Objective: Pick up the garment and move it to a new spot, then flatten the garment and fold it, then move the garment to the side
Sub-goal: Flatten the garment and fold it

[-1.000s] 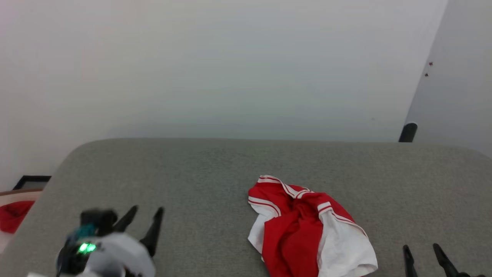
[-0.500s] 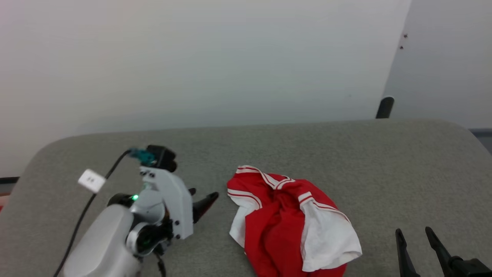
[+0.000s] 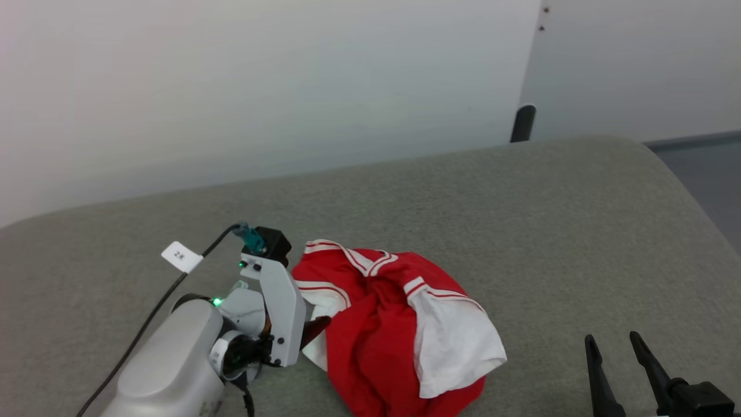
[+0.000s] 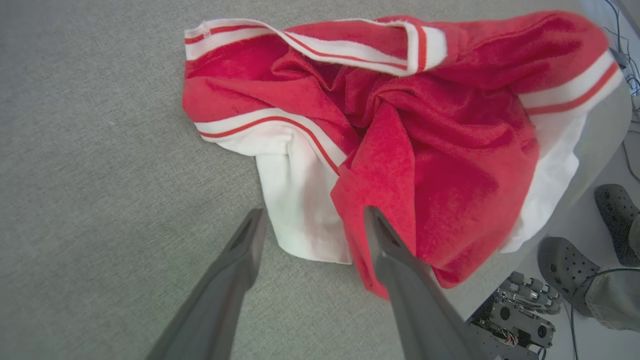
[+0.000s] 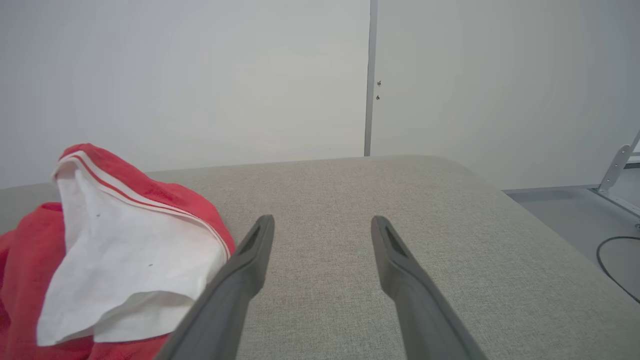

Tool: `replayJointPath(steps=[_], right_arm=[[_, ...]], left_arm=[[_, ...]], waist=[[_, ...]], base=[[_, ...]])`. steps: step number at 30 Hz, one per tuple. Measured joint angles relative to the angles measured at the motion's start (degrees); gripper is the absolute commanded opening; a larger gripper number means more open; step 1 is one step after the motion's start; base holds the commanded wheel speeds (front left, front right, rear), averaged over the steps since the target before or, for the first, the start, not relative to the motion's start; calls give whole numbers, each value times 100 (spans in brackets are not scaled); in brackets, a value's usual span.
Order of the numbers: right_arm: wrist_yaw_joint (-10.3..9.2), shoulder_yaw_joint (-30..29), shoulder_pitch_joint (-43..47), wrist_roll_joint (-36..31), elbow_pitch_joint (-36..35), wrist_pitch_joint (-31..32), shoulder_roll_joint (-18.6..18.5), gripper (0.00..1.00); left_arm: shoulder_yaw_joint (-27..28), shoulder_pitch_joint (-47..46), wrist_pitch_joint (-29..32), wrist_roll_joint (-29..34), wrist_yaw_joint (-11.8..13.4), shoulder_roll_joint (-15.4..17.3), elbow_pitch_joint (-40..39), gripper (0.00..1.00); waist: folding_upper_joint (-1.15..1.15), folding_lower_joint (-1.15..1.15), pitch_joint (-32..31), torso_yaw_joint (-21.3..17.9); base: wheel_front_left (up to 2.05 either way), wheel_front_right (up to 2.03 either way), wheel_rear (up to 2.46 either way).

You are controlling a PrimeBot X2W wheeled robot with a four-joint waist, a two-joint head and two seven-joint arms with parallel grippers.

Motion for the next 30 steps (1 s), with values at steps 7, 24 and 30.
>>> replayJointPath(steps=[7,24,30], right_arm=[[0,111,-99,18,-24,-11,24,100],[0,242,-484,125,79,-55,100,100],[0,312,-577,143,146,-69,118,100]], left_arm=[[-355,-117,-167,-71,0,107,402,100],[-661,-625,-270,-566,0,176,1345,100],[-788,-739,-274,-564,-19,143,1693,73]], waist=[[0,0,210,-289],[0,0,942,-683],[0,0,1036,-756]], base=[[0,0,0],[0,0,0],[0,0,0]])
